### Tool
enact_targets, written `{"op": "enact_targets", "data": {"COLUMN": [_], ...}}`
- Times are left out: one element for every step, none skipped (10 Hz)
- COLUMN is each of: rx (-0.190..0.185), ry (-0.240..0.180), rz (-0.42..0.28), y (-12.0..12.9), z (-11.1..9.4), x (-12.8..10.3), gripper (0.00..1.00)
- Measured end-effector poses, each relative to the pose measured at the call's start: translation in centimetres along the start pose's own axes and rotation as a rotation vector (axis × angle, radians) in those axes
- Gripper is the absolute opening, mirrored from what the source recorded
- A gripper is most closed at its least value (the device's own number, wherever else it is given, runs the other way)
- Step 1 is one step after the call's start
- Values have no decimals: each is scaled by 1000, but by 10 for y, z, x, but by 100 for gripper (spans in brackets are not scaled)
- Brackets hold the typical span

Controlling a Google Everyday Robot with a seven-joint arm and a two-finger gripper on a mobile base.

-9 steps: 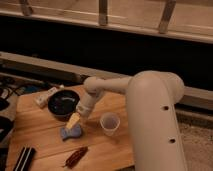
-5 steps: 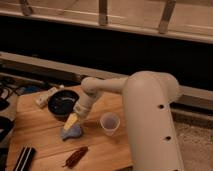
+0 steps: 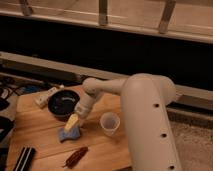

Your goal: Place the white sponge in the ceramic cup

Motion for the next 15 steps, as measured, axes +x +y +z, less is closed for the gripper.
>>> {"op": "enact_targets", "data": {"rx": [2,1,-6,-16,-22,-27,-33,-35,-36,-21,6,37,67,105,141], "ry": [0,0,0,1,-1,-3,-2,-2,-1,0,-5,-11,-12,-19,-22], "rz": [4,5,8,24,52,70,82,85,86,92,89,81,72,60,48], "y": [-2,-2,-1,-6,-19,-28,-34,-34,-34,-33,-28,-20,-10,3,16], "z": [-1,0,1,3,5,8,11,11,10,7,0,-10,-21,-35,-46], "x": [1,2,0,4,11,16,18,18,19,20,19,17,15,13,10], "gripper": [53,44,32,24,13,5,0,0,0,1,6,15,24,35,46]}}
